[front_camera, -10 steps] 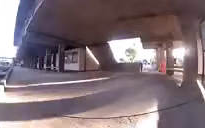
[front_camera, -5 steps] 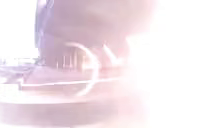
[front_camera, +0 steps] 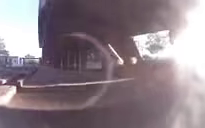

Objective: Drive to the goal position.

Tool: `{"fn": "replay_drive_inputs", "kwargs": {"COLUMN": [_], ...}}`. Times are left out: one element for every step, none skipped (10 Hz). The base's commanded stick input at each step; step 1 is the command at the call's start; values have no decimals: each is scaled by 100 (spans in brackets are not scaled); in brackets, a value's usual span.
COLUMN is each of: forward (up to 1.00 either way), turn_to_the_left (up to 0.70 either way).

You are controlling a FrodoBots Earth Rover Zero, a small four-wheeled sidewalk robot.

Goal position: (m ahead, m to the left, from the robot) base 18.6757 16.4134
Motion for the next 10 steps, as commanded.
{"fn": "replay_drive_inputs", "kwargs": {"forward": [70,70,70,70,70,70,70,70,70,70], "turn_to_the_left": [0,0,0,0,0,0,35,35,35,35]}}
